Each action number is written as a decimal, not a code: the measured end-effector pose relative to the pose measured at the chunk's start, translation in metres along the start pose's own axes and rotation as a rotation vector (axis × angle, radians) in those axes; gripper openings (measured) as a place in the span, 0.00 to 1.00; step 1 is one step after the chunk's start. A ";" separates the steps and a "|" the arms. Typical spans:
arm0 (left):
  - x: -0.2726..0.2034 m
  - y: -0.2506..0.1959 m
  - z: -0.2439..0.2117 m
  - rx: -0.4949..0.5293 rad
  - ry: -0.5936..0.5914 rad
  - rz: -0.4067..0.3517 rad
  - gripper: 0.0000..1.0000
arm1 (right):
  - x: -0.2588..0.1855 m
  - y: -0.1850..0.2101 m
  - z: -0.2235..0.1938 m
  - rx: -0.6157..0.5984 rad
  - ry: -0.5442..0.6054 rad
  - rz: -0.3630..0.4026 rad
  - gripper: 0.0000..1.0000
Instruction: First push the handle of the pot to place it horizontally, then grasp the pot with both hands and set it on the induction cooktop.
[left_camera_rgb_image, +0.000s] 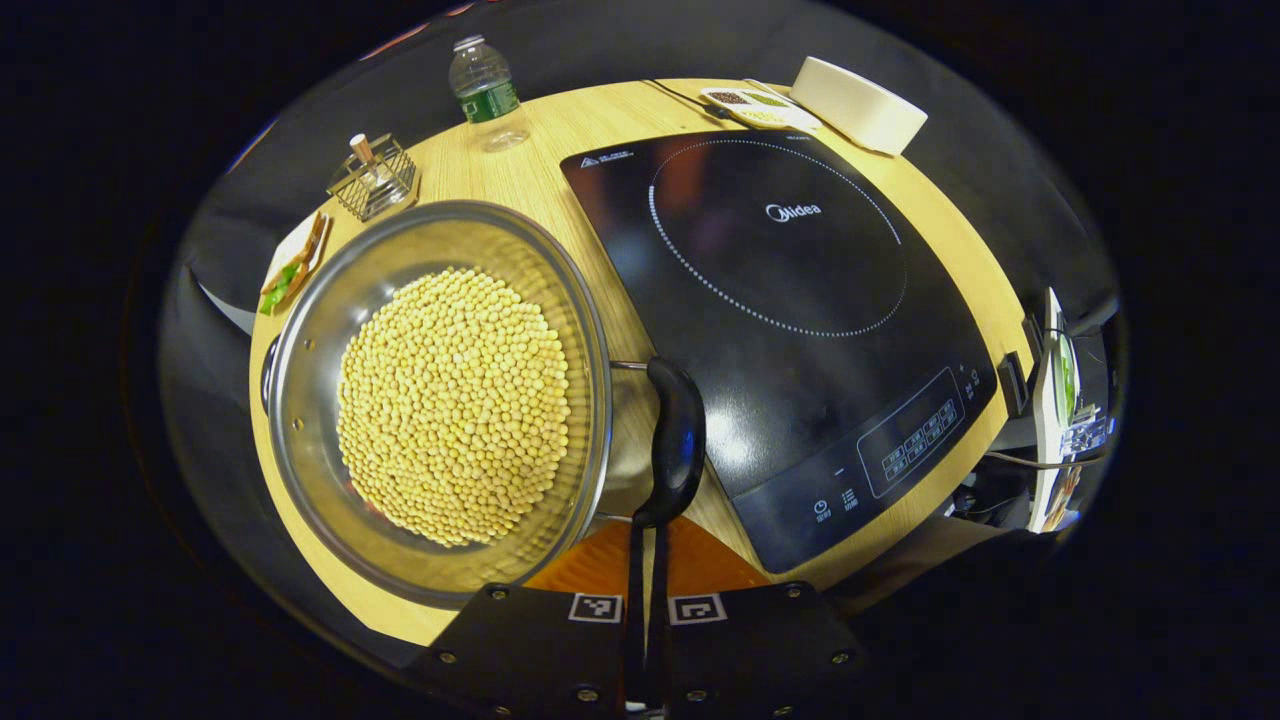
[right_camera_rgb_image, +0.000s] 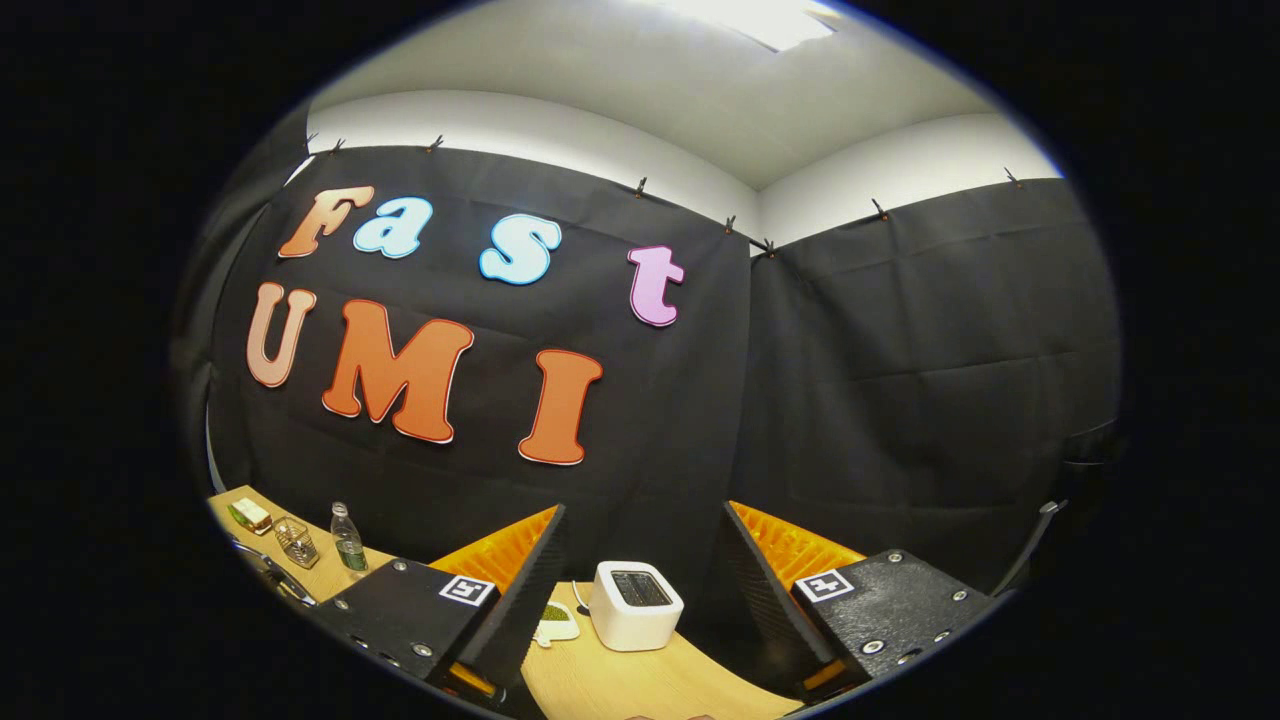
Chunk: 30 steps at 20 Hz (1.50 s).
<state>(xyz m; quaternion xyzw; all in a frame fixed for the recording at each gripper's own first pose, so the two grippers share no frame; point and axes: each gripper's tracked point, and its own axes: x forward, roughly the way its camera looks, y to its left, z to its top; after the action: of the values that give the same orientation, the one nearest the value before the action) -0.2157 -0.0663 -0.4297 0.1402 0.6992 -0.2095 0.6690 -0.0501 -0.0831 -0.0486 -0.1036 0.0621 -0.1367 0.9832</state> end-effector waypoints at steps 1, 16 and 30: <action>0.000 0.001 0.003 0.005 -0.006 0.003 0.02 | -0.001 0.001 0.000 -0.001 0.001 0.003 0.94; 0.011 0.005 0.053 -0.275 -0.052 -0.105 0.02 | -0.016 0.037 -0.015 -0.036 0.063 0.090 0.94; 0.012 0.024 0.090 -0.315 -0.169 -0.153 0.02 | -0.037 0.115 -0.069 -0.017 0.267 0.281 0.94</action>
<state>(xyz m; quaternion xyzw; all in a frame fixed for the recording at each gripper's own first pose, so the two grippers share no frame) -0.1263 -0.0898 -0.4458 -0.0378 0.6733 -0.1585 0.7212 -0.0661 0.0228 -0.1373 -0.0831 0.2071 -0.0102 0.9747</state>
